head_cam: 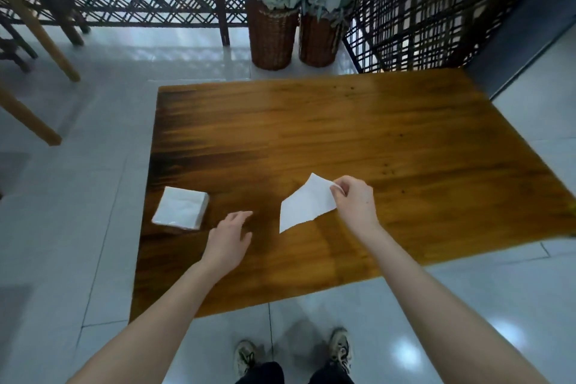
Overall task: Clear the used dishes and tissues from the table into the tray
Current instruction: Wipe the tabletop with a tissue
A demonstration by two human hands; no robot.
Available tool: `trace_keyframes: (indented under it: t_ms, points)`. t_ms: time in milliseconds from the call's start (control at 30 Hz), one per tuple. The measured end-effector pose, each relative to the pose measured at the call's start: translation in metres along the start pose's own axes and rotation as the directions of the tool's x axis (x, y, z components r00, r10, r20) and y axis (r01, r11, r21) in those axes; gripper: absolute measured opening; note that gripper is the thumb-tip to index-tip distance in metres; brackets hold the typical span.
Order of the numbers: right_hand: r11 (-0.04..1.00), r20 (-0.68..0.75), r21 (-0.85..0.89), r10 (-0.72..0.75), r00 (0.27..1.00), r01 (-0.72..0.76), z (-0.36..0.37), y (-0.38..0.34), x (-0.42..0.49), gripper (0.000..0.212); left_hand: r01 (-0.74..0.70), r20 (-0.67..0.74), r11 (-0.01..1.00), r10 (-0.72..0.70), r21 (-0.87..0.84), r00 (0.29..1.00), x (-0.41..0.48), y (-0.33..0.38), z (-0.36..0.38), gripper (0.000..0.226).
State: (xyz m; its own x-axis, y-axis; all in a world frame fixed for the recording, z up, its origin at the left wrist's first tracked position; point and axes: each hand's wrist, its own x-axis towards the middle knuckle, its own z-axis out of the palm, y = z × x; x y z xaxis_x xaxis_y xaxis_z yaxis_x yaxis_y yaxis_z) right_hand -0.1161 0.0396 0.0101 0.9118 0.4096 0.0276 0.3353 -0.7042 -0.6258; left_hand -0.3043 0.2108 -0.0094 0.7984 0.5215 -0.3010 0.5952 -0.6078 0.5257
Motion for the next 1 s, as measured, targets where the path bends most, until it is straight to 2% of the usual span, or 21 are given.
trace_keyframes:
  t_ms: [300,533,800,1000]
  points:
    - [0.989,0.039,-0.043,0.144,0.989,-0.142,-0.081,0.140,0.010,0.011,-0.035,0.049,0.997,0.032,0.065,0.998,0.015,0.088,0.073,0.048]
    - [0.979,0.048,-0.069,0.197,0.979,-0.193,-0.117,0.211,0.030,0.012,0.002,0.053,0.996,-0.006,0.085,0.999,0.025,0.140,0.121,0.049]
    - [0.989,0.262,-0.037,0.150,0.953,-0.146,-0.103,0.227,0.027,0.020,0.024,0.026,0.997,-0.026,0.074,0.999,0.033,0.174,0.148,0.049]
    - [0.994,0.304,-0.110,0.051,0.951,-0.018,-0.077,0.241,0.019,0.032,0.016,0.027,0.997,-0.019,0.080,0.999,0.049,0.178,0.152,0.048]
